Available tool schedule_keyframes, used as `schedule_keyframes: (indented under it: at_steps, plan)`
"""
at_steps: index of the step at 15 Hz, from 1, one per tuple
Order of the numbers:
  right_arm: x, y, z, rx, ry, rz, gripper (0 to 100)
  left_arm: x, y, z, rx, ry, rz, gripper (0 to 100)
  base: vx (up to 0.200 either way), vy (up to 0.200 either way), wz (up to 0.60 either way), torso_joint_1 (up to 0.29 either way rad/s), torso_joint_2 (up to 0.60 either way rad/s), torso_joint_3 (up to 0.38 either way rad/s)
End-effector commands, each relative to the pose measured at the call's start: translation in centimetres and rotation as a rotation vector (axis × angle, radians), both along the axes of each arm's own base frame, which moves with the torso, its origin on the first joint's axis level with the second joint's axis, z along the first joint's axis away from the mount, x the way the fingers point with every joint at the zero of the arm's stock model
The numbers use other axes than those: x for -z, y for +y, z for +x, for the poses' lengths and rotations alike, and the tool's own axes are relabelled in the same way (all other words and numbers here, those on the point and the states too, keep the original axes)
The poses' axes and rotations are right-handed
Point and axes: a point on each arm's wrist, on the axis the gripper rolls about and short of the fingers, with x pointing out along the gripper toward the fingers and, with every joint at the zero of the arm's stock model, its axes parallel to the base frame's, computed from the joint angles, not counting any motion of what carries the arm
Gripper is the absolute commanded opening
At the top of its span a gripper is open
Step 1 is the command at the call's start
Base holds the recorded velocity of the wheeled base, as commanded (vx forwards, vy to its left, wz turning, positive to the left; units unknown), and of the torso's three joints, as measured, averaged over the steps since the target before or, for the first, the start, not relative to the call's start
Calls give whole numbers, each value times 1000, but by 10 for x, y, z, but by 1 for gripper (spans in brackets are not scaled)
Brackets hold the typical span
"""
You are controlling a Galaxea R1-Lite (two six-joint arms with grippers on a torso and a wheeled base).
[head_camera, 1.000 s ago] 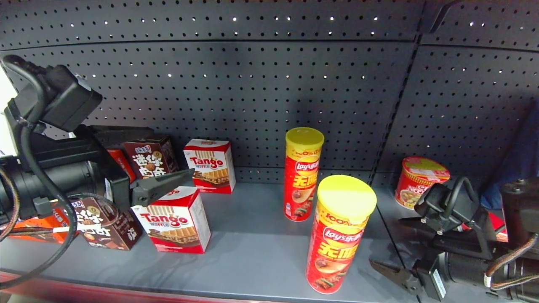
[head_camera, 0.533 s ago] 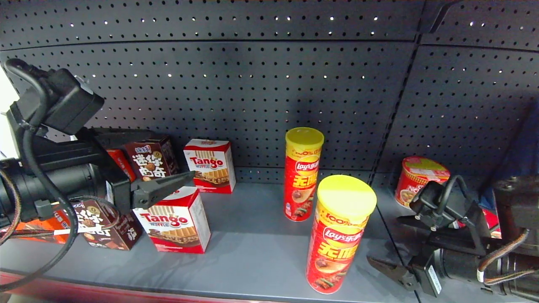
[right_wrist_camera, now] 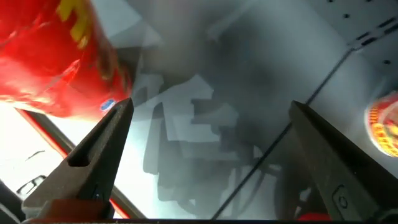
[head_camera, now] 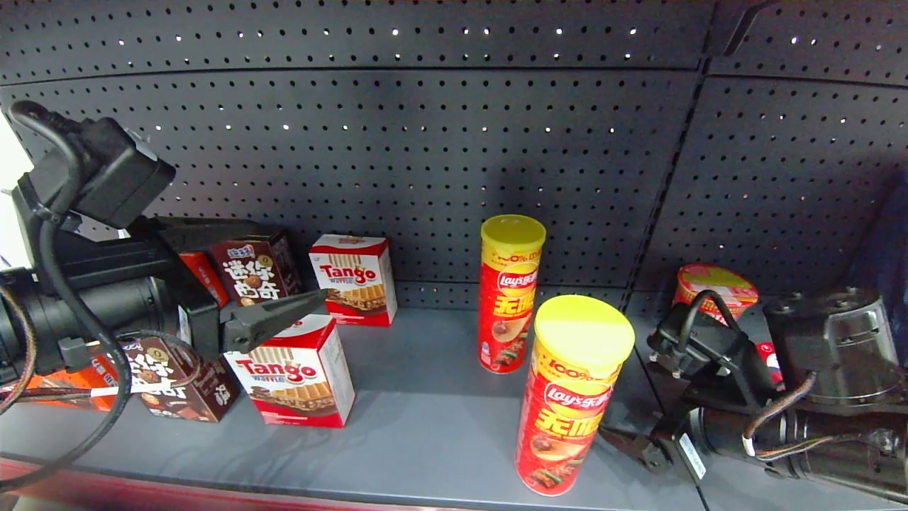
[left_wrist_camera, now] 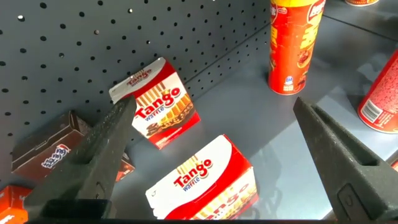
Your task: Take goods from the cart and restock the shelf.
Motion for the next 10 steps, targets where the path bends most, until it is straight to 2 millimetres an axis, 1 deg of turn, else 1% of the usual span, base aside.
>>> schedule_keyframes:
  at_steps: [1, 5, 10]
  plan:
    - [2, 4, 2, -8, 8, -7, 100, 0, 0, 1, 0, 0, 1, 100, 0, 0, 0, 0, 0, 0]
    - [3, 11, 0, -40, 14, -8, 100, 1, 0, 1, 1, 4, 2, 100, 0, 0, 0, 0, 0, 0]
    - [5, 14, 0, -50, 21, -11, 100, 1, 0, 1, 1, 4, 2, 100, 0, 0, 0, 0, 0, 0]
